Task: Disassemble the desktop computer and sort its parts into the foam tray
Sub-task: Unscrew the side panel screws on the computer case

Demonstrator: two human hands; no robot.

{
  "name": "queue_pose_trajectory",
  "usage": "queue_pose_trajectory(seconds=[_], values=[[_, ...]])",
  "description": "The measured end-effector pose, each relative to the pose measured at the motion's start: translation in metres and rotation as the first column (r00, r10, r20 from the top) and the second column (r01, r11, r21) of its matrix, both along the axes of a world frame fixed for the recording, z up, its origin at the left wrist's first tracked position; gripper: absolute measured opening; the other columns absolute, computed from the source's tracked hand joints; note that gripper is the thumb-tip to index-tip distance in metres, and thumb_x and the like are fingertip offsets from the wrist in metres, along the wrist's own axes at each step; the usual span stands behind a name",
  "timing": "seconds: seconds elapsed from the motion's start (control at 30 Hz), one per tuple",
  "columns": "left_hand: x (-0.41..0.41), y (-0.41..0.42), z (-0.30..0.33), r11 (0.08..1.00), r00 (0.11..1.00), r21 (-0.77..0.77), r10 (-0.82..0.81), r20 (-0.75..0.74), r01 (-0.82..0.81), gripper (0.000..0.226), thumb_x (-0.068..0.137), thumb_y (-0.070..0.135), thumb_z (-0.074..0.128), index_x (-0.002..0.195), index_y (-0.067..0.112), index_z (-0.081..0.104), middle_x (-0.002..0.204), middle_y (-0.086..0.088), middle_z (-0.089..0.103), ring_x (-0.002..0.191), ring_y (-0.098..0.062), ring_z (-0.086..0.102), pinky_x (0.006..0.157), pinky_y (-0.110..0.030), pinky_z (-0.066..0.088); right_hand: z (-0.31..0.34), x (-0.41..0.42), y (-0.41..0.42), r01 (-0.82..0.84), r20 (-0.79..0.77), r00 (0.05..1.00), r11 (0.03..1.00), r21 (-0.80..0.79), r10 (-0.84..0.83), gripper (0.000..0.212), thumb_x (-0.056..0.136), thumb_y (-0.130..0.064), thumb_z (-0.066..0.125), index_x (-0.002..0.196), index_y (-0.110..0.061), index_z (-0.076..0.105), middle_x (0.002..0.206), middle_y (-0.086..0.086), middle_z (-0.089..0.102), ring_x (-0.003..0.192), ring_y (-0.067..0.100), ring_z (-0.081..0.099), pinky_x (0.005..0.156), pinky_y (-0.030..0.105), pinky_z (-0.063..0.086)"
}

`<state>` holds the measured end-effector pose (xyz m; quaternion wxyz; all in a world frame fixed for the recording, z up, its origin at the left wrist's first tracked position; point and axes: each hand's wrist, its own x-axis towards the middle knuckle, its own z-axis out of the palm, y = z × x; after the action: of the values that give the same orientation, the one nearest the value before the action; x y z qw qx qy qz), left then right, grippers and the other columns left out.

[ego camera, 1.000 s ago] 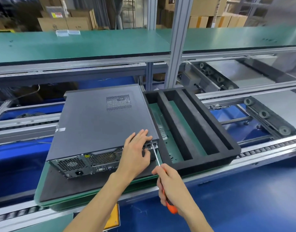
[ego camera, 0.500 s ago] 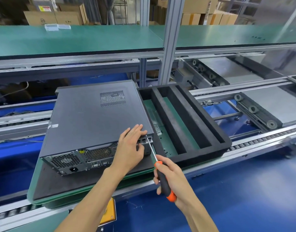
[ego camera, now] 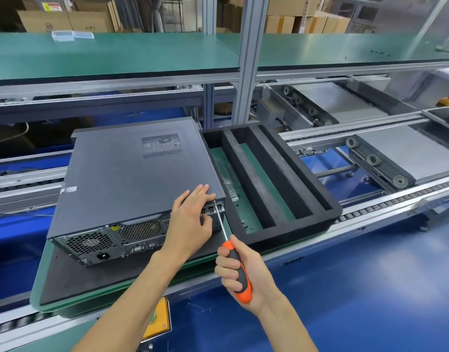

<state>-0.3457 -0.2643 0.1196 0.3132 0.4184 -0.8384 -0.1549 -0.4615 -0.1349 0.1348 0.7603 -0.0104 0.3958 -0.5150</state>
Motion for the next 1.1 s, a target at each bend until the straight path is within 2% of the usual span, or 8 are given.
queue_pose_trajectory(seconds=[0.1,0.23,0.37,0.43,0.57,0.73,0.97,1.1], values=[[-0.001,0.001,0.000,1.000,1.000,0.000,0.004,-0.001,-0.004,0.055,0.079,0.001,0.058,0.131,0.019,0.061,0.149,0.002,0.049,0.144,-0.009,0.035,0.122,-0.033,0.017,0.001,0.008,-0.004,-0.065,-0.522,0.849,0.996,0.054,0.084,0.043,0.105,-0.047,0.047,0.077,-0.014,0.052,0.057,-0.002,0.042,0.043,0.014,0.039,0.037,0.025,0.033],[-0.001,0.002,0.000,1.000,1.000,0.003,0.008,0.003,-0.008,0.056,0.079,0.002,0.059,0.132,0.019,0.060,0.150,0.002,0.049,0.144,-0.008,0.034,0.123,-0.031,0.014,-0.003,0.017,0.001,-0.175,-0.985,0.079,0.974,0.141,0.156,0.047,0.106,-0.051,0.034,0.078,-0.015,0.047,0.066,0.002,0.055,0.055,0.015,0.050,0.055,0.032,0.043],[0.003,-0.001,-0.001,1.000,1.000,0.016,-0.019,0.016,0.019,0.058,0.078,0.002,0.056,0.133,0.021,0.058,0.150,0.004,0.048,0.145,-0.006,0.031,0.123,-0.033,0.015,0.004,0.003,-0.004,-0.083,-0.502,0.861,0.996,0.029,0.086,0.034,0.104,-0.034,0.040,0.083,-0.011,0.055,0.059,0.001,0.047,0.046,0.015,0.043,0.043,0.028,0.039],[0.004,-0.002,0.000,0.999,0.999,0.017,-0.028,0.023,0.027,0.060,0.078,0.000,0.055,0.134,0.021,0.058,0.150,0.004,0.048,0.146,-0.006,0.031,0.123,-0.034,0.016,0.007,-0.006,0.004,-0.058,-0.208,0.977,0.998,-0.035,0.049,0.026,0.101,-0.027,0.045,0.090,-0.008,0.058,0.067,0.002,0.049,0.053,0.014,0.044,0.043,0.026,0.039],[0.003,-0.001,-0.001,1.000,0.999,0.000,-0.024,0.022,0.024,0.059,0.077,0.001,0.056,0.133,0.020,0.058,0.150,0.004,0.048,0.145,-0.007,0.032,0.122,-0.035,0.018,0.007,-0.010,0.012,-0.001,0.078,0.997,0.997,-0.081,0.008,0.022,0.097,-0.028,0.060,0.094,-0.006,0.064,0.072,0.004,0.051,0.046,0.010,0.043,0.032,0.019,0.035],[0.001,0.000,-0.001,1.000,1.000,-0.007,-0.017,0.009,0.017,0.057,0.077,0.001,0.057,0.131,0.019,0.061,0.150,0.002,0.048,0.145,-0.009,0.034,0.122,-0.032,0.016,0.009,-0.005,0.004,-0.150,-0.430,0.889,0.987,0.051,0.157,0.039,0.101,-0.043,0.047,0.091,-0.009,0.063,0.057,0.001,0.042,0.039,0.012,0.032,0.035,0.020,0.025],[-0.001,0.001,0.000,1.000,1.000,-0.020,-0.003,-0.005,0.003,0.054,0.077,-0.001,0.057,0.128,0.017,0.063,0.147,0.001,0.052,0.143,-0.010,0.038,0.121,-0.038,0.021,0.017,0.000,0.003,-0.060,-0.372,0.927,0.998,-0.006,0.054,0.026,0.106,-0.029,0.049,0.095,-0.006,0.051,0.071,0.014,0.066,0.050,0.025,0.061,0.050,0.034,0.055],[0.000,0.001,0.001,1.000,1.000,0.009,-0.003,-0.017,0.003,0.054,0.079,-0.001,0.057,0.129,0.018,0.062,0.148,0.002,0.051,0.144,-0.009,0.036,0.122,-0.038,0.019,0.013,-0.002,0.006,-0.098,-0.603,0.790,0.993,0.061,0.115,0.034,0.101,-0.044,0.057,0.092,-0.014,0.044,0.060,0.003,0.055,0.042,0.016,0.043,0.040,0.024,0.035]])
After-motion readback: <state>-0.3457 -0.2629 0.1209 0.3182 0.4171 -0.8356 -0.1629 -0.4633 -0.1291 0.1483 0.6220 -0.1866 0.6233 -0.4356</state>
